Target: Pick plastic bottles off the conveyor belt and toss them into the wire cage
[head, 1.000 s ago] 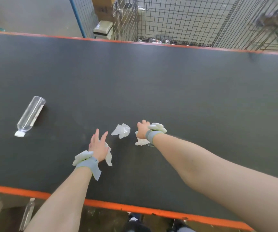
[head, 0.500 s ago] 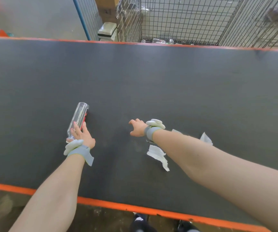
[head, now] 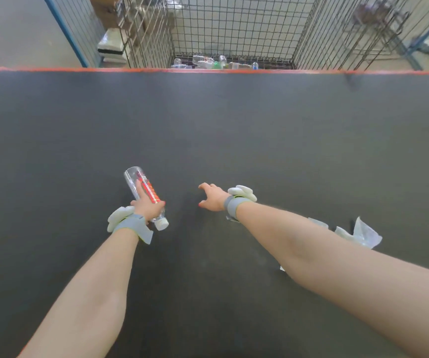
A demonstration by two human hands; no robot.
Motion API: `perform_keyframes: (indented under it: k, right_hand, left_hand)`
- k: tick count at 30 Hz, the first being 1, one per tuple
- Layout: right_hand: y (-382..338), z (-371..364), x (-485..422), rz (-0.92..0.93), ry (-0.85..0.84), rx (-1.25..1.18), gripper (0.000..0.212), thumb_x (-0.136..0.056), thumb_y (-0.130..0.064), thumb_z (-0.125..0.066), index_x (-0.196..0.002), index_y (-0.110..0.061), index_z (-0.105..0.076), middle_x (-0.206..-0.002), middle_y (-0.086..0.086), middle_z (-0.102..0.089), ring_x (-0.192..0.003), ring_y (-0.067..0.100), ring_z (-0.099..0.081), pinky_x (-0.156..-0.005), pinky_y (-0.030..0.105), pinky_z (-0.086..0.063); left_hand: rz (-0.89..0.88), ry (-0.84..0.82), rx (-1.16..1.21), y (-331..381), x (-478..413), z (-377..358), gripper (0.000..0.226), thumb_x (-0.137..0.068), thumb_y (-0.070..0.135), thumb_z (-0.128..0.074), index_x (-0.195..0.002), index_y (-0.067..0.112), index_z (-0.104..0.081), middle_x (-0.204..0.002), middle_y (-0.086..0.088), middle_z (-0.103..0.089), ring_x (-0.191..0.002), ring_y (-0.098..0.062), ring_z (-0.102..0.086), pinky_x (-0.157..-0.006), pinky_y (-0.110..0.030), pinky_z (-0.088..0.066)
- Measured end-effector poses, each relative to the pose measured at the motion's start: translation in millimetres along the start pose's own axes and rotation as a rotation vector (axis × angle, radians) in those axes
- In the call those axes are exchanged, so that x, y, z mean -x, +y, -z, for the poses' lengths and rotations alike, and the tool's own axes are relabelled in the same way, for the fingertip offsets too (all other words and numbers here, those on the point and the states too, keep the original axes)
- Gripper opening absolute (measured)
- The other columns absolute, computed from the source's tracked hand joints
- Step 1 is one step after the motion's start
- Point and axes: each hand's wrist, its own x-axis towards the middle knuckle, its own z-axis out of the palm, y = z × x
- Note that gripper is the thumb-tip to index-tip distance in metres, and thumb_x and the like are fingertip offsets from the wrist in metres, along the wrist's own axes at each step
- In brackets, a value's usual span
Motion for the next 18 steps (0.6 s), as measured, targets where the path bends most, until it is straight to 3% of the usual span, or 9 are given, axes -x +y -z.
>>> perform_keyframes:
  k: [2, 7, 11, 14, 18]
  right_hand:
    - [13.9, 25.8, -17.6, -0.019, 0.039, -0.095, 0.058, -0.1, -0.029, -0.048, -0.151, -0.014, -0.023, -0.148, 0.015, -0.034, -0.138, 0.032, -0.034, -0.111, 0.039, -0.03]
    - [37.1, 119.6, -95.2, -0.087, 0.188, -0.297, 0.059, -0.103, -0.035, -0.043, -0.151, -0.01, -0.021, -0.148, 0.018, -0.036, -0.138, 0.033, -0.034, -0.113, 0.04, -0.028]
    - [26.8, 214.9, -171.7, -0.089, 0.465, -0.538, 0.056, -0.103, -0.031, -0.043, -0.149, -0.006, -0.025, -0.145, 0.022, -0.041, -0.134, 0.035, -0.04, -0.109, 0.038, -0.031]
    - [16.5, 249.2, -197.6, -0.054, 0.592, -0.646, 0.053, -0.102, -0.028, -0.044, -0.147, -0.006, -0.028, -0.14, 0.023, -0.045, -0.13, 0.035, -0.044, -0.107, 0.037, -0.032]
    - [19.6, 215.2, -193.9, -0.091, 0.523, -0.601, 0.058, -0.101, -0.027, -0.048, -0.15, -0.008, -0.023, -0.149, 0.019, -0.035, -0.137, 0.033, -0.037, -0.112, 0.036, -0.028]
  left_hand:
    - [-0.047, -0.063, 0.229, 50.2, -18.0, -6.6, 0.104, -0.085, 0.038, -0.066, -0.147, 0.044, 0.017, -0.142, -0.019, -0.036, -0.115, -0.038, -0.052, -0.076, -0.04, -0.053]
    - [-0.208, -0.191, 0.561, 202.1, -88.9, -1.4, 0.101, -0.087, 0.039, -0.066, -0.149, 0.039, 0.013, -0.145, -0.012, -0.043, -0.105, -0.029, -0.062, -0.074, -0.037, -0.054]
    - [-0.355, -0.296, 0.873, 325.2, -149.8, 41.2, 0.11, -0.089, 0.046, -0.061, -0.143, 0.034, 0.033, -0.151, -0.018, -0.032, -0.112, -0.033, -0.06, -0.076, -0.038, -0.056]
    - [-0.398, -0.353, 0.812, 348.8, -163.9, 50.5, 0.11, -0.089, 0.046, -0.062, -0.144, 0.033, 0.033, -0.158, -0.015, -0.016, -0.127, -0.034, -0.049, -0.093, -0.038, -0.051]
    - [-0.418, -0.155, 0.326, 288.7, -160.3, 19.5, 0.101, -0.091, 0.039, -0.062, -0.151, 0.024, 0.018, -0.159, -0.015, -0.016, -0.143, -0.027, -0.028, -0.115, -0.037, -0.03]
